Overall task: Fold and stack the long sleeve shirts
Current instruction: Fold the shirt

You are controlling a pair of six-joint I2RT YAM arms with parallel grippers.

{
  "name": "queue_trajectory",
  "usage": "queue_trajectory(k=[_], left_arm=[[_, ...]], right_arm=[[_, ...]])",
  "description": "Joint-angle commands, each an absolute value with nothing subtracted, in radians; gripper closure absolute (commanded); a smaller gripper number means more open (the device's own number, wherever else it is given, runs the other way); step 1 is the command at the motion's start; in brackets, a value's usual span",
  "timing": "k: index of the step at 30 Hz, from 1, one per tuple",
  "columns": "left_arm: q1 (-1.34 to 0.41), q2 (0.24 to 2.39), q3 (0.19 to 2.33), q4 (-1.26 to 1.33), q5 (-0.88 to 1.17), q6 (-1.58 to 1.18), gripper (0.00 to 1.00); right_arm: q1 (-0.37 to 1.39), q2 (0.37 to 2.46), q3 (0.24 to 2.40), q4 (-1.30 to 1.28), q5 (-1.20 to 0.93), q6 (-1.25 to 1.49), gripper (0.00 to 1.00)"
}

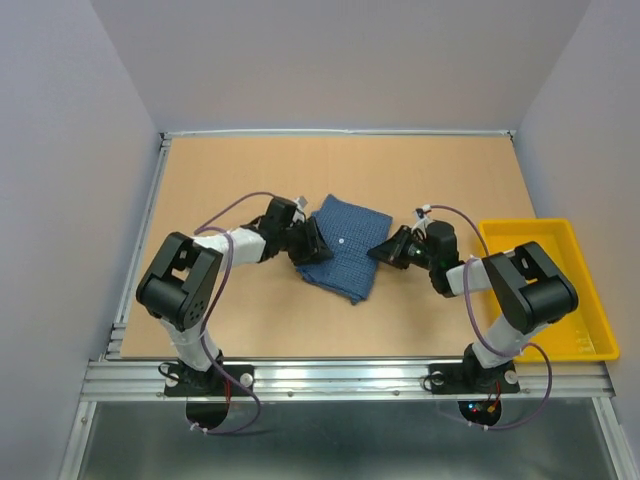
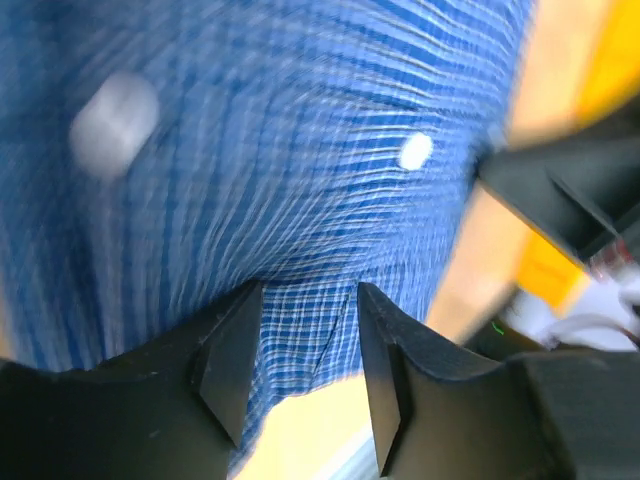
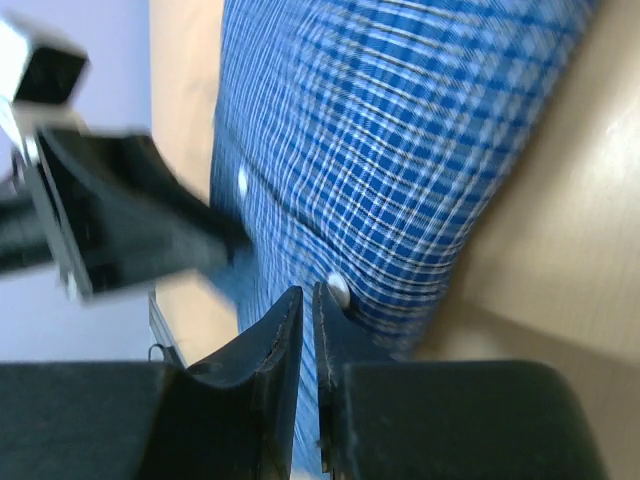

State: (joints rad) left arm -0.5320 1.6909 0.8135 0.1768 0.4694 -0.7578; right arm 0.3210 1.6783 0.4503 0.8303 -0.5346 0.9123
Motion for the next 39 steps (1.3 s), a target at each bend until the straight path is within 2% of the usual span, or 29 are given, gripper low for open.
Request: queue_trajectory(k=[1,3,6,9,11,15,20,30,35,39], left_arm=[[-0.477,1.718,1.007,-0.159,0.249,-0.457,0.37],[-0.480,1.665,1.068,-0.176,0.235,-0.440,0.32],[-0.491,1.542,1.036,-0.164,0.189,-0.478,0.27],[-0.494,1.426,0.913,-0.074,0.154,-0.566,0.27],[-0.492,1.387,0.847,-0.006,0.106,-0.633,0.31],[-0.469,1.374,0.744,0.124,0.083,-0.702,0.36],[-0.439,1.489,0.767,0.207,0.086,-0.706,0.41],[-0.371,1.611,0.762,0.287,0.129,-0.726,0.45],[-0.318,1.646,0.765,0.308,0.176,-0.741,0.45],[-0.293,1.661,0.808,0.314,0.222,-0.730,0.43]], right_arm=[[0.333,1.528,0.439,0.649,-0.497,0.821,0.85],[0.359,1.458,0.466,0.560,-0.486,0.779,0.85],[0.393,1.341,0.489,0.433,-0.471,0.732,0.85],[0.429,1.283,0.520,0.399,-0.474,0.732,0.85],[0.455,1.292,0.554,0.413,-0.476,0.741,0.84],[0.563,1.383,0.629,0.471,-0.469,0.747,0.84],[0.666,1.575,0.715,0.583,-0.446,0.768,0.84],[0.739,1.845,0.749,0.686,-0.397,0.795,0.84],[0.741,1.902,0.690,0.710,-0.407,0.822,0.85],[0.741,1.872,0.689,0.707,-0.420,0.816,0.84]])
